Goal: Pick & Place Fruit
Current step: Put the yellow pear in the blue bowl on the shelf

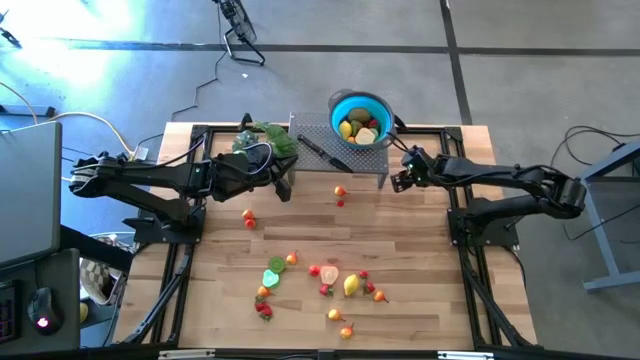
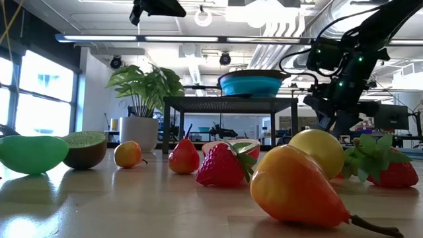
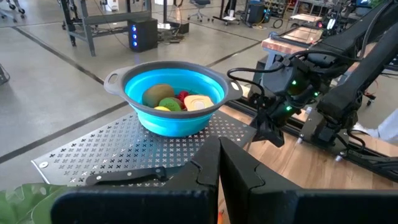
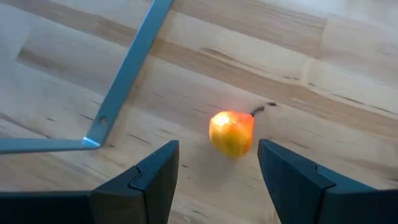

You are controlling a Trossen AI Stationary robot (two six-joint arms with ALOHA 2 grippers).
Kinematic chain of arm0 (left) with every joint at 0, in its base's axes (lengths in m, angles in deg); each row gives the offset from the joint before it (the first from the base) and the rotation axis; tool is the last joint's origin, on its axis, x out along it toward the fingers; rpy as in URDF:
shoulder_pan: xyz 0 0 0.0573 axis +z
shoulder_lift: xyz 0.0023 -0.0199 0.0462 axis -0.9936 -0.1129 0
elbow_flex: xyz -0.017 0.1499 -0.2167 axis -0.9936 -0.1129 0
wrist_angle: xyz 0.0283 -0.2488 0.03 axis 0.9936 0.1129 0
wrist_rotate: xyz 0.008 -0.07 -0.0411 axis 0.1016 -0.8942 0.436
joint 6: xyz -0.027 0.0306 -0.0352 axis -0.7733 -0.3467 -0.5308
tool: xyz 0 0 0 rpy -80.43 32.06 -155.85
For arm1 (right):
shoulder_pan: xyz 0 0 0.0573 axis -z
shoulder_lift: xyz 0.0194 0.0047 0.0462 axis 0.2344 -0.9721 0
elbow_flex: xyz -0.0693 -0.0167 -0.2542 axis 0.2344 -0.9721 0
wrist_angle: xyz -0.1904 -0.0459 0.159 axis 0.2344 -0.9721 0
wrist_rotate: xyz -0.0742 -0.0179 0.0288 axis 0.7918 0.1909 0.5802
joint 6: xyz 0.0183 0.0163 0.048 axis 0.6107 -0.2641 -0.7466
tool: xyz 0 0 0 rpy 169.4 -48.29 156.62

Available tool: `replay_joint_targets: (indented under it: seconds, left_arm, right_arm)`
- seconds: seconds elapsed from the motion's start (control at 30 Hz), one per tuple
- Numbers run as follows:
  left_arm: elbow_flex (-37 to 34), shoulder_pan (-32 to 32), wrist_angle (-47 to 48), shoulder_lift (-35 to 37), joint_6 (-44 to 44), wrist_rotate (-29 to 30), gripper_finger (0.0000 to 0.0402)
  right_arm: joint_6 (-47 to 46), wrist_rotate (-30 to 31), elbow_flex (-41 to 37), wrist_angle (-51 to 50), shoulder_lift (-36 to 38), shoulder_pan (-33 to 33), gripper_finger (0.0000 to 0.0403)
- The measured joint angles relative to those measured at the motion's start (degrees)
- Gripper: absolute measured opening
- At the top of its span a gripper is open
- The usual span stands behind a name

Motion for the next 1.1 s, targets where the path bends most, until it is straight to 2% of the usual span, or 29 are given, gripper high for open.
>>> replay_joint_targets:
  seconds: [0.33,0.7,0.93,1.1]
  left_arm:
    - [0.0,0.0,0.0,0.0,-0.1,0.0,0.0005]
    - [0.0,0.0,0.0,0.0,-0.2,0.0,0.0005]
    - [0.0,0.0,0.0,0.0,-0.2,0.0,0.0005]
    - [0.0,0.0,0.0,0.0,-0.2,0.0,0.0005]
  right_arm:
    - [4.6,-0.4,0.0,-1.7,0.7,0.0,0.0213]
    - [5.5,-1.4,0.0,-6.9,6.3,-0.8,0.0213]
    - [0.1,2.9,-0.1,-6.4,7.1,-3.6,0.0213]
    - [-6.4,3.9,-3.5,-2.5,7.1,-5.7,0.0213]
